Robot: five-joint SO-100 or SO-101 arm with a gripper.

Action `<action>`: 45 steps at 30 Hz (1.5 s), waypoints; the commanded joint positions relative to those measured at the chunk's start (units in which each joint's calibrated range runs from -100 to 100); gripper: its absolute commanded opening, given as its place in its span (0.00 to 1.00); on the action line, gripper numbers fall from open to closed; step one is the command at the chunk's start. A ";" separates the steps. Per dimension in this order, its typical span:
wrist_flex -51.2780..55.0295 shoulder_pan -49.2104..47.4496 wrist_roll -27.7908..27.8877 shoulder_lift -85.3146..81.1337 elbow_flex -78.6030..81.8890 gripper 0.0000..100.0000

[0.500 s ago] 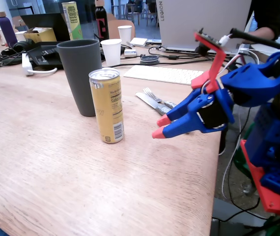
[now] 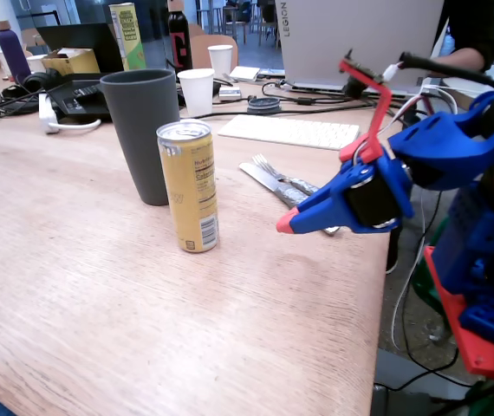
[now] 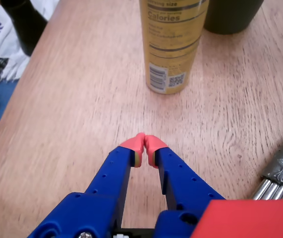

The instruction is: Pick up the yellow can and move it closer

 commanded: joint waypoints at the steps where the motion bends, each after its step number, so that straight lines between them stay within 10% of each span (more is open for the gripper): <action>1: -1.72 -0.33 0.20 5.89 -6.58 0.00; 17: -5.83 1.87 0.68 16.69 -6.96 0.02; 23: -4.92 5.76 1.12 21.41 -9.51 0.56; 30: -6.73 5.93 1.12 38.39 -21.40 0.61; 45: -75.53 12.53 1.32 54.17 -5.17 0.61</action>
